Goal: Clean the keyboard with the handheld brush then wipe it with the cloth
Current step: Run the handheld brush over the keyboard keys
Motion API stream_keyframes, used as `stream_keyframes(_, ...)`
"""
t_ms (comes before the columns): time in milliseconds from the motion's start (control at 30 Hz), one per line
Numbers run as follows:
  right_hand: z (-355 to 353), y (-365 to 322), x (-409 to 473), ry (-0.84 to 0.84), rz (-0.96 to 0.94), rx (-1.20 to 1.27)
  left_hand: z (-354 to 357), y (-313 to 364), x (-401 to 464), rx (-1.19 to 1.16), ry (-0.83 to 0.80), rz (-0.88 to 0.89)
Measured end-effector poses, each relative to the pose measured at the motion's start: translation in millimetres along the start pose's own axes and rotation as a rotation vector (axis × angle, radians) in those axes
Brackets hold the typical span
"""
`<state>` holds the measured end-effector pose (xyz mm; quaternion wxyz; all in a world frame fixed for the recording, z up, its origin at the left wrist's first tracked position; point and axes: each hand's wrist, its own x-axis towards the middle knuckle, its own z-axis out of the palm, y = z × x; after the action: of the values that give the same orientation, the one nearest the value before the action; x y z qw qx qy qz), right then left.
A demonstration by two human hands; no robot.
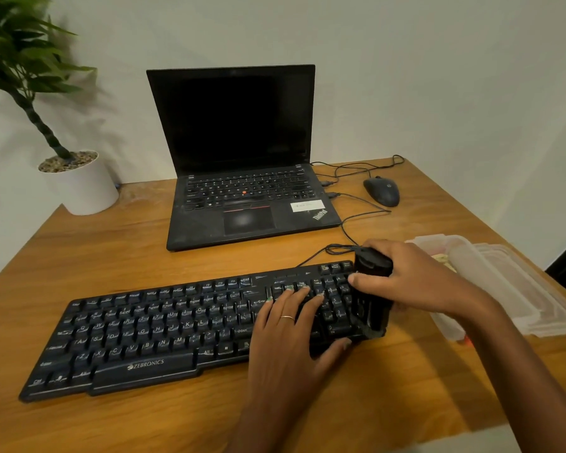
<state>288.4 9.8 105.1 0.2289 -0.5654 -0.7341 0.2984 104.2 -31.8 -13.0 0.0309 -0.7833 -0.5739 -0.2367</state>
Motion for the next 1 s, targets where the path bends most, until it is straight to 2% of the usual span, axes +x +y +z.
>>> stream_keyframes(67,0.7,0.8,1.1,0.041,-0.006,-0.025,-0.1,-1.0,-0.3,0.006,-0.003,0.003)
stream_keyframes(133,8.2,2.5,2.6,0.214,-0.041,-0.084,-0.5,-1.1,-0.4,-0.001,-0.008,0.001)
stream_keyframes(167,10.2,2.5,2.3,0.241,-0.042,-0.081,-0.2,-0.7,-0.2,-0.005,-0.010,-0.001)
stream_keyframes(200,9.3,3.1,2.1,0.204,-0.032,-0.053,0.3,-0.4,-0.1,-0.006,-0.008,-0.002)
stream_keyframes(267,1.6,2.6,1.2,0.027,0.011,0.008,0.6,0.3,0.2,-0.001,0.000,-0.004)
stream_keyframes(300,-0.3,1.7,1.3,0.004,0.014,0.005,0.6,0.3,-0.1,0.004,-0.001,-0.002)
stream_keyframes(333,0.4,1.9,2.8,0.041,0.010,-0.005,0.4,-0.2,-0.3,0.007,-0.004,0.000)
stream_keyframes(433,12.9,4.1,6.2,0.305,-0.023,-0.071,-0.4,-0.3,-0.5,0.001,-0.011,-0.004)
stream_keyframes(467,13.9,4.7,6.0,0.312,-0.013,-0.058,-0.2,-0.2,-0.4,0.002,-0.013,-0.007)
stream_keyframes(567,3.4,5.6,5.7,0.114,0.085,0.023,0.3,0.2,0.3,0.003,-0.002,-0.005)
stream_keyframes(600,2.3,5.7,6.9,0.110,0.105,0.024,0.6,-0.3,0.3,0.001,0.000,-0.002)
stream_keyframes(700,12.5,8.4,10.2,0.360,0.080,-0.040,1.6,-0.8,-0.4,-0.002,0.000,-0.001)
stream_keyframes(733,14.9,8.4,9.7,0.385,0.071,-0.044,1.6,-0.7,-0.3,-0.002,-0.001,-0.003)
stream_keyframes(833,5.2,4.6,9.2,0.191,0.108,-0.038,1.2,0.1,1.0,0.006,-0.004,-0.005)
stream_keyframes(900,3.8,2.5,11.4,0.162,0.105,-0.064,1.5,-0.4,0.7,0.011,-0.007,-0.001)
stream_keyframes(1000,18.0,2.9,13.4,0.390,0.029,-0.153,2.1,-1.4,-0.3,0.008,-0.013,0.000)
